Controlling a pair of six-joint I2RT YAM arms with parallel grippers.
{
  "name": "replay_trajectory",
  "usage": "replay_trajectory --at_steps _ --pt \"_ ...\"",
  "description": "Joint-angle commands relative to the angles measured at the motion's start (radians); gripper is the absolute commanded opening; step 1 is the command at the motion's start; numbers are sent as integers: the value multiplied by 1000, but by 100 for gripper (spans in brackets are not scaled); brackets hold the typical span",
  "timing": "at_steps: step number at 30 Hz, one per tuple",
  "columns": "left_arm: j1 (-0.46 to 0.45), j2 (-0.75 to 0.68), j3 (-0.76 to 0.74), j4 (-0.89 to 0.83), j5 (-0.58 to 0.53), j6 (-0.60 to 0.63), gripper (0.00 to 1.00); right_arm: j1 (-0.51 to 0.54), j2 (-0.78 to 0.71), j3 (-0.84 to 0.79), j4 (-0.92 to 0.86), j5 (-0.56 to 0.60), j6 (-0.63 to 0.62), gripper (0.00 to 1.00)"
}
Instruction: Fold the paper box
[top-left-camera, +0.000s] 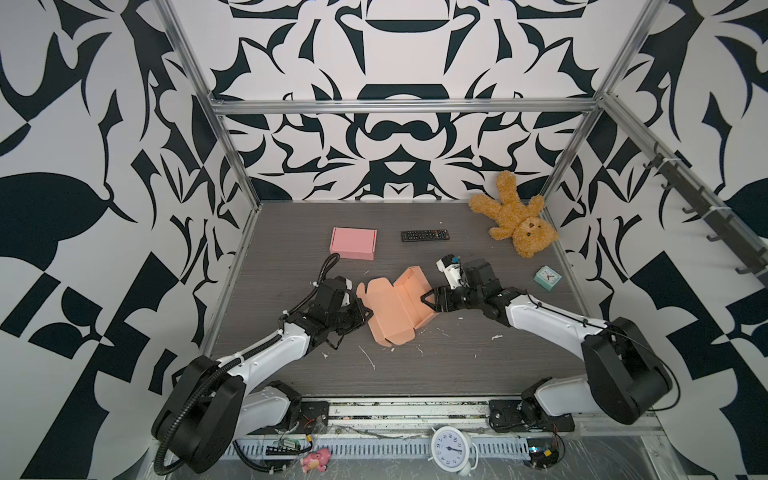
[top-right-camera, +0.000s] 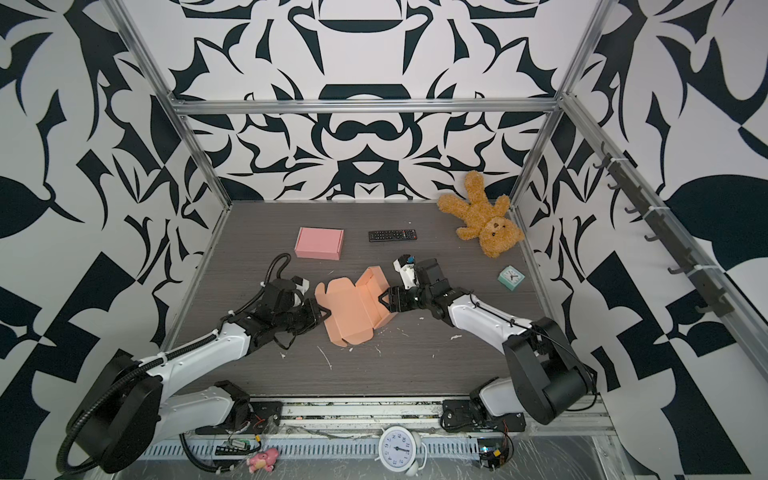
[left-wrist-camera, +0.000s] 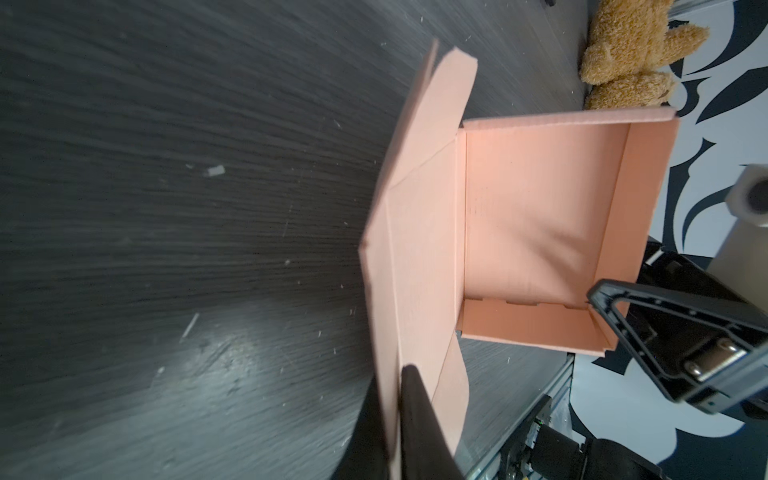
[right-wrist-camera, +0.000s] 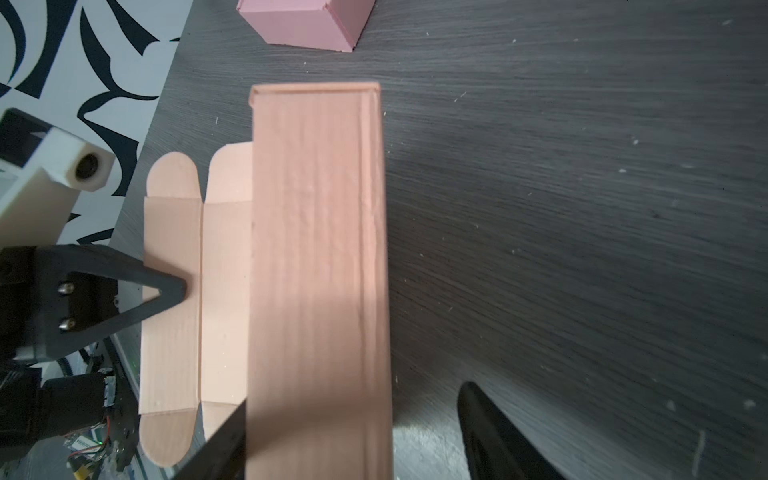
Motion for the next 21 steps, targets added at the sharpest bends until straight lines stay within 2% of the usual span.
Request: replay_trajectory --at_steps 1,10,16,21 --pt "-1 -18 78 -124 -54 90 10 -4 -74 -8 -66 31 -21 76" --pt "-1 -16 154 -203 -61 164 7 -4 -216 -29 -159 93 -23 81" --pt "0 -25 179 -249 -59 208 5 -3 -262 0 -261 157 -82 82" --pt "1 -41 229 -332 -56 282 4 -4 -301 -8 -239 120 -83 83"
